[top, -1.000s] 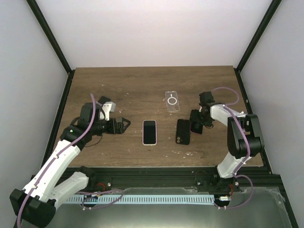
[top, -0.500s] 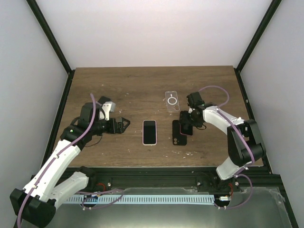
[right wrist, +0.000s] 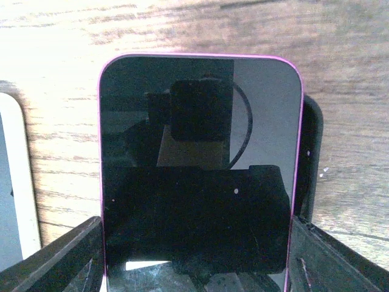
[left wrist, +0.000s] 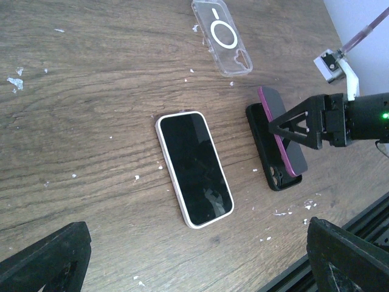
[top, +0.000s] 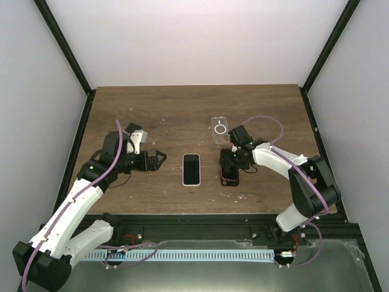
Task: Put the phone into the phone case
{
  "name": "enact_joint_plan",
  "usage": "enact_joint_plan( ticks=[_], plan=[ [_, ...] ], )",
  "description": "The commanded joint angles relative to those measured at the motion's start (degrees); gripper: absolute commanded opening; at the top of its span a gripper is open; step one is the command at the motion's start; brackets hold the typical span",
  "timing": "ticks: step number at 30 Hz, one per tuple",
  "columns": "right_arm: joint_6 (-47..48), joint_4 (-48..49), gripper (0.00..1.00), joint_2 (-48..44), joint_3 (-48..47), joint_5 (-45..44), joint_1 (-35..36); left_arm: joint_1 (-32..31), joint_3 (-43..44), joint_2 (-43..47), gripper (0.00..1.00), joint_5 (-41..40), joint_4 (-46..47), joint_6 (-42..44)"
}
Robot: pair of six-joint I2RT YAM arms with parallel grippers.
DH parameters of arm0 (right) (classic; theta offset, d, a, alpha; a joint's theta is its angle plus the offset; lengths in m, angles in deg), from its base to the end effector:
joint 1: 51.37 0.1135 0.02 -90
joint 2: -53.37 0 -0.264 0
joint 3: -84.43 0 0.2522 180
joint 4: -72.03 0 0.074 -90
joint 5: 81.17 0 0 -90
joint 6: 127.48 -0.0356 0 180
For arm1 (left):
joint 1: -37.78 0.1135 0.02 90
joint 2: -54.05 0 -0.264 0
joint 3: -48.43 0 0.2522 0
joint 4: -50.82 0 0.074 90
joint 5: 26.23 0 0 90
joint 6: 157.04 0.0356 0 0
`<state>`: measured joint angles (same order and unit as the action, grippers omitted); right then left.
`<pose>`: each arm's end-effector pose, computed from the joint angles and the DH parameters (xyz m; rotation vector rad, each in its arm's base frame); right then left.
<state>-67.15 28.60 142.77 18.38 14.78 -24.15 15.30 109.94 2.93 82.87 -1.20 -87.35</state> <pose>0.2579 0.1368 0.1770 0.0300 2.8065 0.4029 0.1645 -0.0807 0.2930 0.2233 2.3595 -0.7574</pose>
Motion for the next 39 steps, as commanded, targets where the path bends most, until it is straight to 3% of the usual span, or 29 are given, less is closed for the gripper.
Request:
enact_joint_plan(
  ticks=[1,19,33,39],
  plan=[
    [-0.50,3.11,0.62,-1.08,1.55,-0.11,1.11,0.38,-0.46,-0.14,0.98,-0.48,-0.06,0.63],
    [-1.96,2.72,0.64,-2.00,3.40,-4.39,3.08,0.51,-0.55,-0.30,0.98,-0.20,0.03,0.63],
    [-3.11,1.70,0.80,-4.27,3.88,-4.64,3.50,0.50,-0.63,-0.48,0.98,-0.20,0.11,0.63],
    [-2.92,1.53,0.81,-5.03,4.73,-4.36,3.47,0.51,-0.64,-1.15,0.98,-0.26,0.04,0.54]
  ],
)
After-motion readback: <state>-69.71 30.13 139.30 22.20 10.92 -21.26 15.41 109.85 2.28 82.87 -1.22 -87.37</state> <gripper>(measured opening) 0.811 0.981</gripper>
